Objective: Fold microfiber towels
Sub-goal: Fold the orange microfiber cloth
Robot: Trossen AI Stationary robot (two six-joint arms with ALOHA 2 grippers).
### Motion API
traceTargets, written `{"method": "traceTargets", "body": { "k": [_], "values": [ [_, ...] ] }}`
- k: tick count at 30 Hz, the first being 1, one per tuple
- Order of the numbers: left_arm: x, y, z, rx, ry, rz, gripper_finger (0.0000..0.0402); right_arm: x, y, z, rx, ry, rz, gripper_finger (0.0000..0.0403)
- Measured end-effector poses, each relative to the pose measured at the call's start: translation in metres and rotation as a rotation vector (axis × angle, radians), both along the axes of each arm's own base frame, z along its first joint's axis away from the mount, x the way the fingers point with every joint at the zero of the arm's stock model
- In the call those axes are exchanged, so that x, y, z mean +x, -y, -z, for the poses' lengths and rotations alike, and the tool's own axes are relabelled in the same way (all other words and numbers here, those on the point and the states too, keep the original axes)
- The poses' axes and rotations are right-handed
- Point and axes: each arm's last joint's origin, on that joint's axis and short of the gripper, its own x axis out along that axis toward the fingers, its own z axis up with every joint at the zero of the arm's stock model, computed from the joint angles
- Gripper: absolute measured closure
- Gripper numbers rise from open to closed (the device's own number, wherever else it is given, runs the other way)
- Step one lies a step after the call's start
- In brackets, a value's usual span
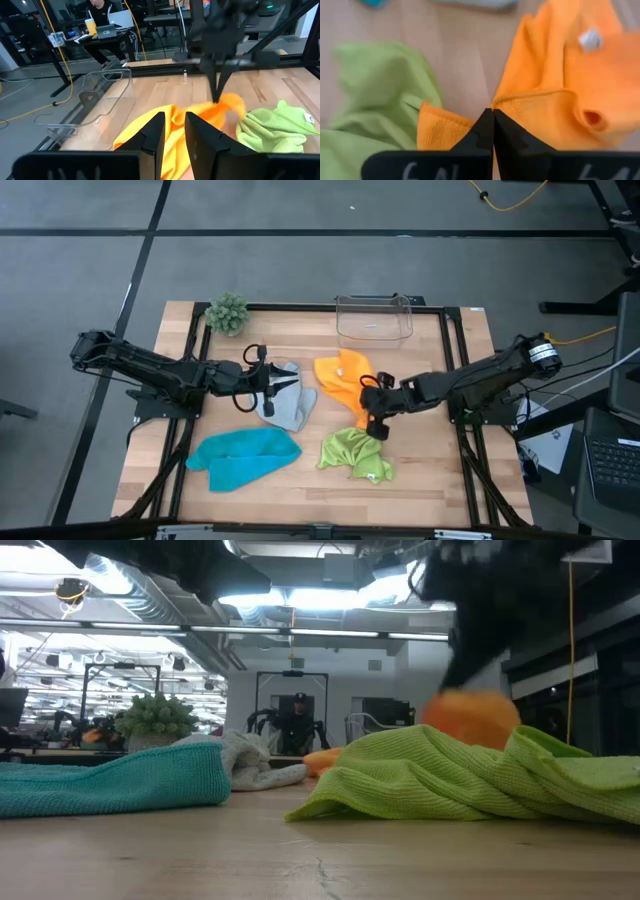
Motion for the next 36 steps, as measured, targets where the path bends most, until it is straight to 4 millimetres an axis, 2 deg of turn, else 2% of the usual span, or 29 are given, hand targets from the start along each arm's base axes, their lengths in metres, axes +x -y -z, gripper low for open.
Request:
{"method": "traceTargets", "body": {
  "k": [7,13,17,26,31,36],
  "values": [
    [0.0,0.0,0.0,0.0,0.0,0.0,0.0335,0.016,-0.015,-0.055,0.007,0.131,-0.073,0.0395],
    [0.0,0.0,0.0,0.0,0.0,0.0,0.0335,0.022,-0.018,-0.082,0.031,0.214,-0.077,0.0395],
    [0.0,0.0,0.0,0.0,0.0,0.0,0.0335,0.024,-0.018,-0.09,0.025,0.245,-0.093,0.0395],
    [0.001,0.001,-0.001,-0.01,0.011,0.042,0.0335,0.027,-0.018,-0.092,-0.004,0.279,-0.133,0.0395],
    [0.015,0.007,-0.001,-0.036,0.116,0.164,0.0335,0.03,-0.02,-0.097,-0.08,0.331,-0.228,0.0395],
    [0.031,0.006,0.004,0.058,0.205,0.151,0.0335,0.033,-0.023,-0.102,-0.053,0.384,-0.317,0.0395]
  ]
}}
